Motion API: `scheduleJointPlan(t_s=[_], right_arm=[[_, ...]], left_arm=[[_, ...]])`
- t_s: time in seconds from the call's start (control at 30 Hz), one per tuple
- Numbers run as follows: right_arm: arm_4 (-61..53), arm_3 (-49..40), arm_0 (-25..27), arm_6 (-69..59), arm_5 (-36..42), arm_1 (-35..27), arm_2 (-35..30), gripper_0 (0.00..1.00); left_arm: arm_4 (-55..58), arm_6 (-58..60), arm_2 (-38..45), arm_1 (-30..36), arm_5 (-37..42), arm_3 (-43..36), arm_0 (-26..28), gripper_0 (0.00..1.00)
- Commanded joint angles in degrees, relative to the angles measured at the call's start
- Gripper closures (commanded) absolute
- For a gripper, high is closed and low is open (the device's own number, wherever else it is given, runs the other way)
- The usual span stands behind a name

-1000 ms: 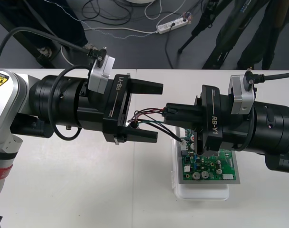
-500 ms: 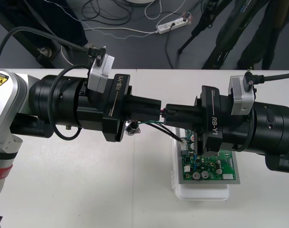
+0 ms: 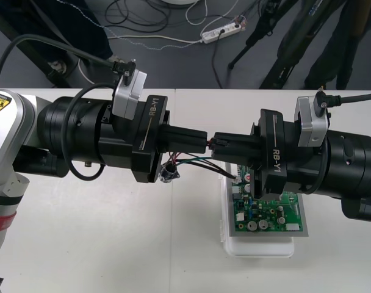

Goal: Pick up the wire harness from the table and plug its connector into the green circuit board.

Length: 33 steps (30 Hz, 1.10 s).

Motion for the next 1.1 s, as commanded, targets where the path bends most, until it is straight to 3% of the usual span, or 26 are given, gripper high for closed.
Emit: scheduleJointPlan(t_s=[0.03,0.1,0.17,0.2,0.27,0.4,1.1], right_arm=[[-0.03,-2.1,0.37,0.7,-0.42,0.8,-1.34,1.0],[-0.03,-2.1,0.37,0.7,-0.42,0.8,-1.51,0.96],[-0.03,-2.1,0.37,0.7,-0.42,0.8,-1.69,0.84],[-0.03,-2.1,0.37,0.7,-0.42,0.8,-1.78,0.71],[-0.03,-2.1,0.37,0.7,-0.51,0.8,-1.95,0.55],[-0.12,-2.1,0.37,0.79,-0.51,0.8,-2.13,0.01],[-0.03,-2.1,0.37,0.44,-0.95,0.45,-3.1,0.0]], left_arm=[[0.93,2.71,-0.81,1.5,2.59,-0.54,-2.25,1.0],[1.02,2.71,-0.81,1.5,2.59,-0.54,-2.25,1.0],[1.02,2.71,-0.9,1.5,2.59,-0.54,-2.25,1.0],[1.11,2.71,-0.9,1.5,2.59,-0.54,-2.25,1.0],[1.2,2.71,-0.81,1.5,2.59,-0.54,-2.25,1.0],[1.11,2.71,-0.81,1.5,2.59,-0.54,-2.25,1.0],[1.11,2.71,-0.64,2.64,2.5,-0.45,-1.37,1.0]])
